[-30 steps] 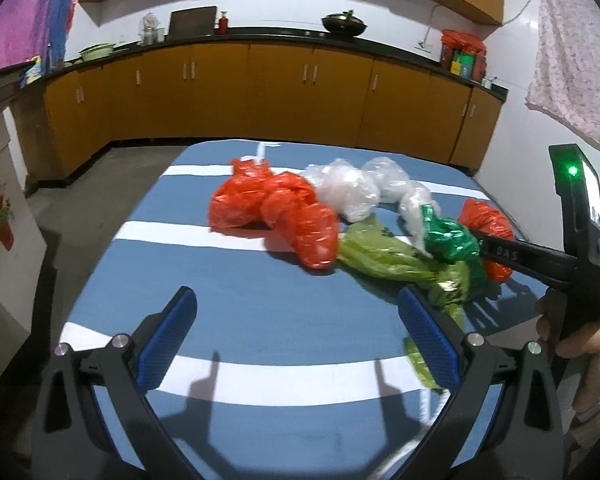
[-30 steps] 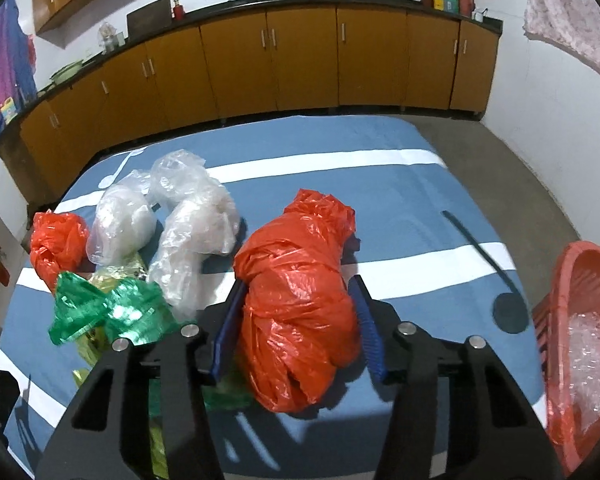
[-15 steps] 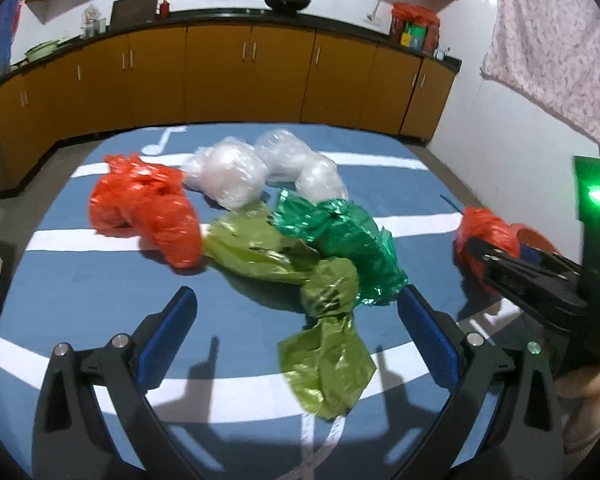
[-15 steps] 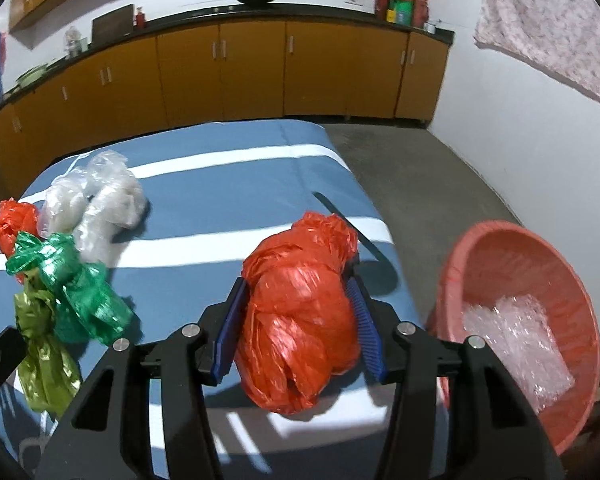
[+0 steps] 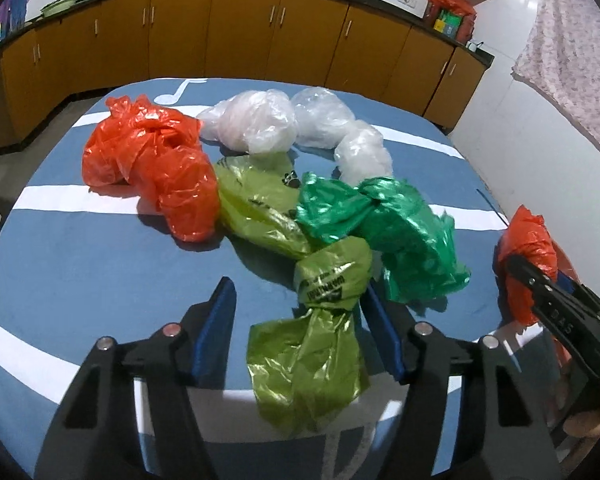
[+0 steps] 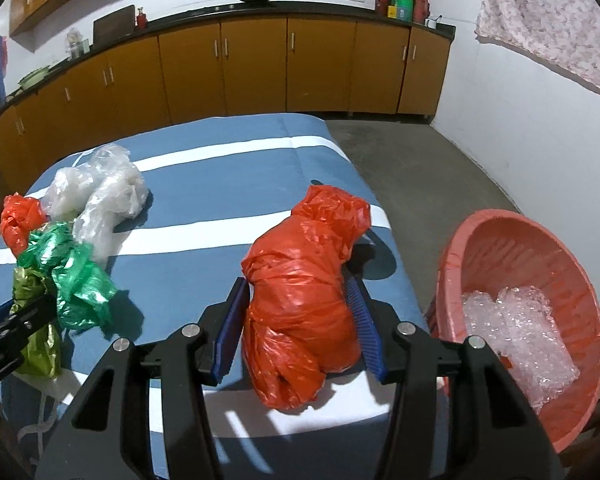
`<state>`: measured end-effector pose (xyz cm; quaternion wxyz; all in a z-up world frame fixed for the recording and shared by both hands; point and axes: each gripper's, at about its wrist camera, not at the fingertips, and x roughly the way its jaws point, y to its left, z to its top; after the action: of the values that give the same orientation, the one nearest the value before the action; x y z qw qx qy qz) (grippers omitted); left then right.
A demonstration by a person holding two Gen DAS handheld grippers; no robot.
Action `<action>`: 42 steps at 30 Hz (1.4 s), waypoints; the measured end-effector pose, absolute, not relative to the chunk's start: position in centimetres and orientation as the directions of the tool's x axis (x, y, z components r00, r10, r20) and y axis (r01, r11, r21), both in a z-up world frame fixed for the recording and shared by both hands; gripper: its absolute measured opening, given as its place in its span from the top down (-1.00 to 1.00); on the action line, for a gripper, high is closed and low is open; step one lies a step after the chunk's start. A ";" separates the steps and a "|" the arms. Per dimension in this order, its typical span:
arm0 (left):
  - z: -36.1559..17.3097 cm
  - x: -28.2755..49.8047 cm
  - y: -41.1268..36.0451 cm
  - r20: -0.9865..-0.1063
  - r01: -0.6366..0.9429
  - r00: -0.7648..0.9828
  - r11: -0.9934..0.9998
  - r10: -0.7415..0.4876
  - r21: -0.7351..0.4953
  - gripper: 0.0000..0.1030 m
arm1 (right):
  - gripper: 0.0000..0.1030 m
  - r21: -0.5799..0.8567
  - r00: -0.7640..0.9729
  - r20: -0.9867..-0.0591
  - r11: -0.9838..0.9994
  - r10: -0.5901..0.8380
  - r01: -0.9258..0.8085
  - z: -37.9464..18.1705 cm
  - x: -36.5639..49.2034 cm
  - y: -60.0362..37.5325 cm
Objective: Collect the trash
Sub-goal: 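Grasp an olive green bag with the left tool while the right tool holds the red bag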
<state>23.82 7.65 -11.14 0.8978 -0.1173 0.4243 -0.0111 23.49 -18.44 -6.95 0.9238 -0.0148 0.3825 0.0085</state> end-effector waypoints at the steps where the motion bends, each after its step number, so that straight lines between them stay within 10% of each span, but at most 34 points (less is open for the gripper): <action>1: -11.1 23.9 7.6 -0.759 -0.081 0.641 0.972 -0.117 -0.218 -0.24 | -0.01 -0.023 0.707 -0.708 0.999 0.008 -0.035 -7.0 23.4 -18.2; 6: -11.1 24.7 7.8 -0.758 -0.084 0.644 0.974 -0.107 -0.209 -0.24 | -0.01 -0.025 0.698 -0.716 0.998 0.022 -0.057 -7.2 23.5 -17.5; 14: -11.0 24.9 8.4 -0.755 -0.067 0.644 0.974 -0.123 -0.216 0.36 | -0.01 -0.004 0.685 -0.728 0.999 0.034 -0.053 -7.4 23.7 -17.8; 42: -4.8 19.6 8.8 -0.626 -0.001 0.767 0.975 -0.141 -0.221 0.56 | 0.14 0.050 0.752 -0.654 0.997 0.077 -0.059 -3.5 19.0 -19.3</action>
<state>19.56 8.78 -4.85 0.9341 -0.1045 0.3393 -0.0375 18.98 -19.33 -3.55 0.9359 0.0130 0.3501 0.0362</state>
